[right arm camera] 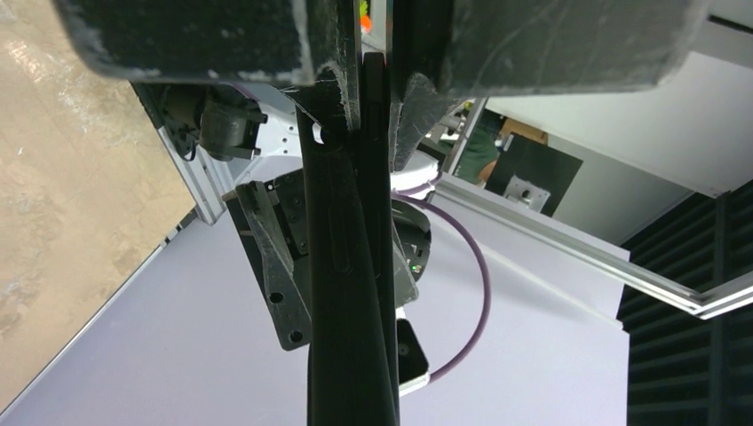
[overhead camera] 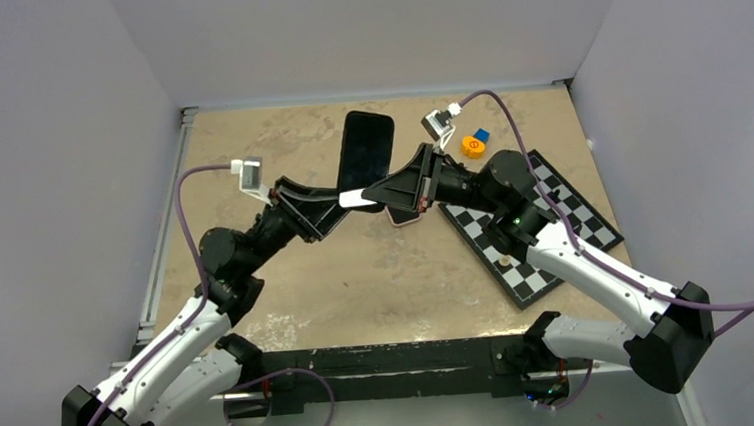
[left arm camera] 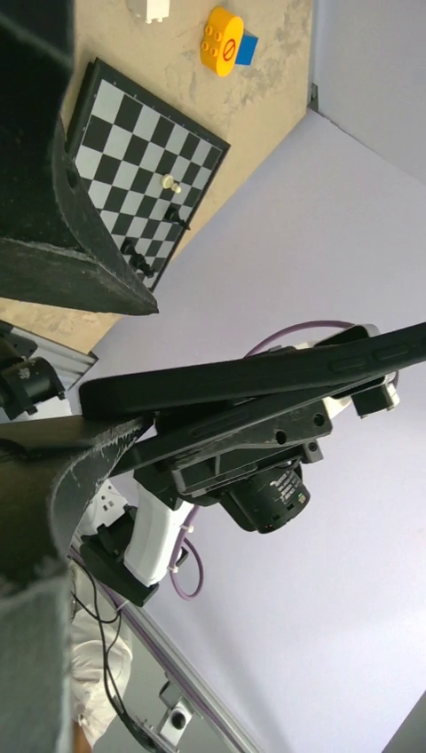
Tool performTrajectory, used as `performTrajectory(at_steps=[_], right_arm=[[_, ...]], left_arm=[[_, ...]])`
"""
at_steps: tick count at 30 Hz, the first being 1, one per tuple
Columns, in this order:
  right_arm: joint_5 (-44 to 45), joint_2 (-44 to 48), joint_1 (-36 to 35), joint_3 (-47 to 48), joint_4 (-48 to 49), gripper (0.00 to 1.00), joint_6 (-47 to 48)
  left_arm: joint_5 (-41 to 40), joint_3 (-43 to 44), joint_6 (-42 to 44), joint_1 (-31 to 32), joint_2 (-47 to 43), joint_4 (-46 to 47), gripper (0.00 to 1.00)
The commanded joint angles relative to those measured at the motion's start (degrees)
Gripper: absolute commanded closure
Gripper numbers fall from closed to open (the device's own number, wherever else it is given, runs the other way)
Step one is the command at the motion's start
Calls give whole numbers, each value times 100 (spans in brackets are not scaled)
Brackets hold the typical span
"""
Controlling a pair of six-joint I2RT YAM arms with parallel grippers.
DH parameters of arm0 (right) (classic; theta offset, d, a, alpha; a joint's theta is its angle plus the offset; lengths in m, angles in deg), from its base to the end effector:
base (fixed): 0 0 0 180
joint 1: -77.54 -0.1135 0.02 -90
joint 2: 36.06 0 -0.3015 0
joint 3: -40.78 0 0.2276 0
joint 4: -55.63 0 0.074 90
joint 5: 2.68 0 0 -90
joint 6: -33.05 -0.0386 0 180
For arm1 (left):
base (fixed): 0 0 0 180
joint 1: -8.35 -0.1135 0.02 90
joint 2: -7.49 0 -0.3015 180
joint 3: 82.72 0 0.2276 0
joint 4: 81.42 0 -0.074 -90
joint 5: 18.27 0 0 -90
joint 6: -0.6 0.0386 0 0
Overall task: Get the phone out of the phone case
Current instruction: Remove the phone case from the phone, then place the phone case at the center of the board.
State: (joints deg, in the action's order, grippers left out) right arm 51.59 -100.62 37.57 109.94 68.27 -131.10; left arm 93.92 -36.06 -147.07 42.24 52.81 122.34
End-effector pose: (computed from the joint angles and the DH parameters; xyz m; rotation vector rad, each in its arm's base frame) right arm 0.1526 0.1573 0.4352 -0.1897 1.6549 2.0059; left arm 0.1039 -0.0873 0.3798 0.1218 1.3249 -1.6069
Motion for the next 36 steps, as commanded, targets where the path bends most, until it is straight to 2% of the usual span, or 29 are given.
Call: performTrajectory(at_steps=[1,6,7,10,13,14,21,24,26,28,33,36], right_arm=[[-4,45,-187,111,118,100,387],[157,182,-207,98,-414,100,894],[181,219,-208,98,-528,100,1010],[133,310,-209,82,-779,100,1298],[88,388,-258,-106,-981,100,1530],[65,386,-274,-211,-978,100,1544],[118,521,-465,-1105,-844,100,1721],[493,806,-467,-1162,-1748,100,2351],[892,965,-458,-1097,-2351,100,2742],[1228,1084,-454,-1085,-2708,100,3056],[1362,928,-450,-1281,-2725,100,3257],[1264,708,-437,-1355,-2512,100,3270]], left_arm=[[-545,531,-87,-6,169,-284,57],[-709,747,268,-5,112,-1042,78],[-828,767,392,-7,31,-1293,85],[-1478,917,768,-12,-255,-2625,100],[-2428,1323,1004,-21,-369,-4205,100],[-2575,1425,1112,-42,-355,-4474,100],[-3034,1663,1284,-262,-18,-5198,100],[-2629,1776,1509,-787,310,-5329,100],[-2030,2152,1585,-1419,821,-5650,100],[-1569,2655,1824,-1795,1481,-5955,100],[-1208,3830,2519,-2475,3117,-6403,100],[-368,4539,2777,-3011,4282,-6477,100]])
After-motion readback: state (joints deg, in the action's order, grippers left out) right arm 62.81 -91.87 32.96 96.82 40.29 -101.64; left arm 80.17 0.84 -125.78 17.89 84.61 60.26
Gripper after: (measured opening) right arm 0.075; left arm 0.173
